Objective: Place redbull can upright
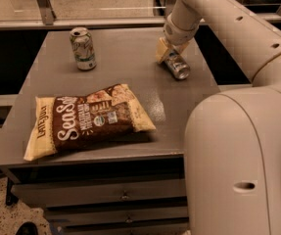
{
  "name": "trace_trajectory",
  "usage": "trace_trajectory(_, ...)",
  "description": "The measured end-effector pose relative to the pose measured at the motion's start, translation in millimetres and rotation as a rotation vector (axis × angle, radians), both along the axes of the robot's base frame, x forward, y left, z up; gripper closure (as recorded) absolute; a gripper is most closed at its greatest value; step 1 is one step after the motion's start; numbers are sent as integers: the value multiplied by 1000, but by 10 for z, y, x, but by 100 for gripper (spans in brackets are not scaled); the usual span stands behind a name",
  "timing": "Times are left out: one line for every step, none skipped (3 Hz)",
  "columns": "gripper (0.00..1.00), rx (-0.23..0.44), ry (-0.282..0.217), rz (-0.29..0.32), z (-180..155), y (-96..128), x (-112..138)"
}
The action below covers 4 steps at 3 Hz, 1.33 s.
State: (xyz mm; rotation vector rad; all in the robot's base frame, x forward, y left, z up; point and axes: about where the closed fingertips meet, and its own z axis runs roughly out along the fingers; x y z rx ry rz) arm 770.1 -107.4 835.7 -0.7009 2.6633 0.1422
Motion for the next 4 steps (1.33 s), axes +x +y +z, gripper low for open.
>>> trace_trajectory(71,14,-47,49,214,43,-29)
trace_trajectory(95,82,-160,112,677,48,-134)
trace_trajectory(100,221,-317,171,1167,13,-298)
trace_trajectory(100,399,-483,217,1483,-50,-407)
